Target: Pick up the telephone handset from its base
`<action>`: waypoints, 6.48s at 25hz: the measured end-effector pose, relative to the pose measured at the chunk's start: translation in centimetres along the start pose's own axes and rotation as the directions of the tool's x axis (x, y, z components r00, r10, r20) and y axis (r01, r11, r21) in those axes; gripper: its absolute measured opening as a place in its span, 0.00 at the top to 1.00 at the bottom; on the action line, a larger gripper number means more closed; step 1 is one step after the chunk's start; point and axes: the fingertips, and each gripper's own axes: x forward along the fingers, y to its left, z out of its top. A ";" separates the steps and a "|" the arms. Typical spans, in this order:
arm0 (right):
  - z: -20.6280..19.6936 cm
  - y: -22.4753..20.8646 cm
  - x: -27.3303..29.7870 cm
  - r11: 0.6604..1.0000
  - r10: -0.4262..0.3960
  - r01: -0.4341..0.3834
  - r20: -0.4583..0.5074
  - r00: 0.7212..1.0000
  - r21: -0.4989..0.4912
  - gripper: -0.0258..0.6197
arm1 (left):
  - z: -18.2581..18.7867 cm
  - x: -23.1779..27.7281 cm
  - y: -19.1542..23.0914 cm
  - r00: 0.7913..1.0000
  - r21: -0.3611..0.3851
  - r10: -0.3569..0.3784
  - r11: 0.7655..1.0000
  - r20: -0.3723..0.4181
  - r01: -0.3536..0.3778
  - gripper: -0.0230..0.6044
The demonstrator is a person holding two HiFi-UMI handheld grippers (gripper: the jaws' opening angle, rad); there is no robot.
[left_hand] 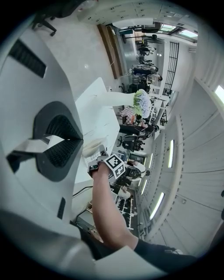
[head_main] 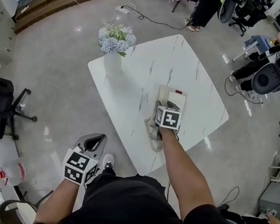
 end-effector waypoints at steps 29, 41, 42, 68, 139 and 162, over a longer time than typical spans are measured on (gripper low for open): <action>-1.1 -1.2 3.3 0.985 -0.054 0.073 -0.121 0.991 0.155 0.61 | -1.1 -1.2 1.0 1.000 -0.095 0.022 0.995 0.005 -0.021 0.96; -1.2 -0.4 1.1 0.980 0.024 -0.005 -0.093 0.995 0.198 0.62 | -0.7 -1.2 0.5 1.000 -0.088 -0.008 0.996 0.015 0.009 0.96; -1.1 -0.2 0.8 0.980 0.030 -0.012 -0.088 0.996 0.200 0.62 | -0.6 -1.2 0.5 1.000 -0.086 -0.009 0.996 0.017 0.011 0.96; 3.2 2.3 -15.8 0.949 0.237 -0.276 0.232 0.943 0.151 0.62 | 2.4 3.0 -5.4 0.990 0.048 -0.137 0.989 0.020 0.136 0.96; -4.6 -1.0 -29.4 0.926 0.249 -0.344 0.432 0.867 0.156 0.62 | 6.1 3.3 -10.4 0.976 0.153 -0.205 0.969 0.070 0.192 0.96; -4.5 -0.9 -28.5 0.922 0.264 -0.354 0.415 0.871 0.156 0.62 | 6.0 3.7 -10.2 0.978 0.143 -0.198 0.972 0.061 0.188 0.96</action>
